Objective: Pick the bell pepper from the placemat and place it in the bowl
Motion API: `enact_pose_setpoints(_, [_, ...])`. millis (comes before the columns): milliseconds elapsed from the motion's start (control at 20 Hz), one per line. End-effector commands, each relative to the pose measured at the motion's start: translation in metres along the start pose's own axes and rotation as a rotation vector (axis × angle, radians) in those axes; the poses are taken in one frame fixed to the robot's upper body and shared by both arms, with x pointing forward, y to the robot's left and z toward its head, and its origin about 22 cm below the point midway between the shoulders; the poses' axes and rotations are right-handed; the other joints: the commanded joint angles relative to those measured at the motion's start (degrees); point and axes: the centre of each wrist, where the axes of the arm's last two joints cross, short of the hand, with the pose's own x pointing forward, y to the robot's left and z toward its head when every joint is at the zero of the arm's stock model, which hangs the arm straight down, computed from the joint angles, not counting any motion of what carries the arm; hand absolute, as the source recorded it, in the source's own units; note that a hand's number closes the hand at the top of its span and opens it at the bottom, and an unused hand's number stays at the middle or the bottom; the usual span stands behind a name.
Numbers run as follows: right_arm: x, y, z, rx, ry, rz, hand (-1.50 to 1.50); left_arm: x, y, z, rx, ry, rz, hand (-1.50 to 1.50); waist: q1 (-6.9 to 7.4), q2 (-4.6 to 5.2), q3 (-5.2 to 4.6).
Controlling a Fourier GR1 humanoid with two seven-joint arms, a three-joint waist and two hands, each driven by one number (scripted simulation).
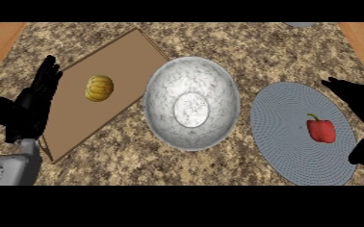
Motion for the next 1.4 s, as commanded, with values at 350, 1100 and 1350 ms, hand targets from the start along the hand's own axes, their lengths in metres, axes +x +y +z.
enact_pose_setpoints(350, [0.007,0.045,-0.021,0.04,0.015,-0.02,-1.5,0.003,0.004,0.006,0.004,-0.005,-0.003,0.0,-0.24,-0.08,-0.01])
enact_pose_setpoints(1100, [-0.012,0.063,-0.052,0.035,0.06,-0.035,-1.5,0.017,-0.007,0.011,0.008,0.012,0.005,0.0,0.03,-0.05,0.01])
enact_pose_setpoints(1350, [0.002,0.082,-0.056,0.117,0.032,-0.05,1.5,-0.002,-0.009,0.011,-0.006,0.006,0.003,0.0,-0.16,-0.06,-0.01])
